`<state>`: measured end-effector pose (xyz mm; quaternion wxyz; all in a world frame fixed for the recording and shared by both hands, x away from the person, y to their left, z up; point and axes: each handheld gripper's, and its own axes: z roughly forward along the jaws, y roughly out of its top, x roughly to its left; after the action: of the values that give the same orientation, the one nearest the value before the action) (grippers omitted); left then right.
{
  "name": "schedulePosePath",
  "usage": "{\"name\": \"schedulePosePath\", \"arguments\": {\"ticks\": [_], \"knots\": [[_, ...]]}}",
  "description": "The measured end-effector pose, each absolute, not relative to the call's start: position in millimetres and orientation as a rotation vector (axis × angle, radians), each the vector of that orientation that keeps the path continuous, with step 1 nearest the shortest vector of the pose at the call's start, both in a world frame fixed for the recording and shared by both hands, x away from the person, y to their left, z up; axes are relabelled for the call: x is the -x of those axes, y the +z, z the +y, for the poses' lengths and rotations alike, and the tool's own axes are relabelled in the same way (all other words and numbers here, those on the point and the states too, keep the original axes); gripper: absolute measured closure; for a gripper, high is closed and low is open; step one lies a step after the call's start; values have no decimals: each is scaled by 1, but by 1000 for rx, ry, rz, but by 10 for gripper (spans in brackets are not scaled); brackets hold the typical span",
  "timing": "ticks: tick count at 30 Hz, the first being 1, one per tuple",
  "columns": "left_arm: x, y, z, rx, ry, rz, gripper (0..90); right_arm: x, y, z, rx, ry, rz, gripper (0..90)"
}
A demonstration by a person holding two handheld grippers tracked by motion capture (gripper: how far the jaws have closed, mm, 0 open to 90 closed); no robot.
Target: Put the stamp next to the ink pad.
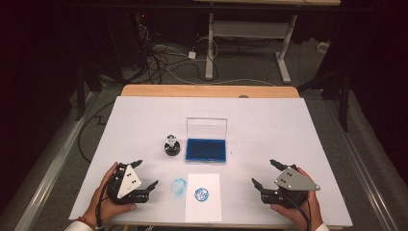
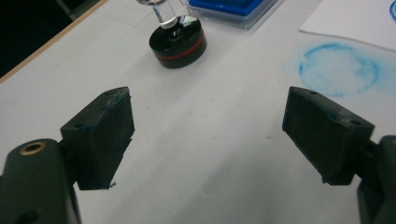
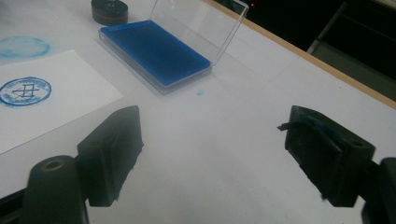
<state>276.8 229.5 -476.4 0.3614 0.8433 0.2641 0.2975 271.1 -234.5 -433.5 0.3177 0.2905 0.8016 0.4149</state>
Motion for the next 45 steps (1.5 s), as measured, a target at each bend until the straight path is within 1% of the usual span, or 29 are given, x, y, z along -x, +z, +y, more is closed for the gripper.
{"name": "schedulePosePath", "arguments": {"ticks": [8,21,31,45], "knots": [[-277,-475,228,-2155,758,688,164,-269,-433,-234,-771,1100,2094,166],[-274,-471,229,-2134,761,659,164,-265,-430,-231,-759,1077,2075,166],[-274,-471,228,-2149,753,647,164,-266,-430,-232,-765,1079,2072,167],[-277,-471,227,-2148,758,669,164,-268,-432,-234,-771,1076,2084,169]]}}
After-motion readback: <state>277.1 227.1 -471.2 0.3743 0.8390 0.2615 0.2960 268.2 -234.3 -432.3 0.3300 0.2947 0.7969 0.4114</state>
